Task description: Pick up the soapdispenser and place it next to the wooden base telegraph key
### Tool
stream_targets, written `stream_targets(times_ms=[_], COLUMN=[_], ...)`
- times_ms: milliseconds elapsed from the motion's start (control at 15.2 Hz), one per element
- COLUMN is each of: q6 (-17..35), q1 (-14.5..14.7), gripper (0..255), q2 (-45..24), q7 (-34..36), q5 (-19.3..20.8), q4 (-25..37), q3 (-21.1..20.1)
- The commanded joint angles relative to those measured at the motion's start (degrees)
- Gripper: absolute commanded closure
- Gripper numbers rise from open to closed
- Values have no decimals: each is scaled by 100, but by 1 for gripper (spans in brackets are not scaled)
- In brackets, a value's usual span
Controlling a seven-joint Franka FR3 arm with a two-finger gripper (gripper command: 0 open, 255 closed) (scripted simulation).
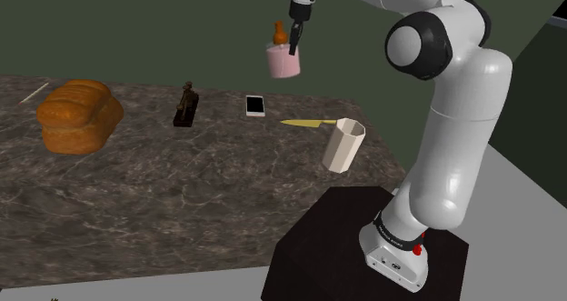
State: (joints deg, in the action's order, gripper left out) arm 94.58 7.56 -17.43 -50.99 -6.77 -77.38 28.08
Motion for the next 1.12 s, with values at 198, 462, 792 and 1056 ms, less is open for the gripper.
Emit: stream_targets(times_ms=[198, 462, 792, 1056], q6=[139, 165, 114, -20], q1=[410, 672, 948, 1121], gripper=[255, 255, 255, 255], q2=[-108, -335, -763, -1237], q7=[613, 1047, 1557, 1947], q5=[27, -6, -86, -175], q4=[-23, 169, 633, 1230], q3=[-204, -358, -543, -683])
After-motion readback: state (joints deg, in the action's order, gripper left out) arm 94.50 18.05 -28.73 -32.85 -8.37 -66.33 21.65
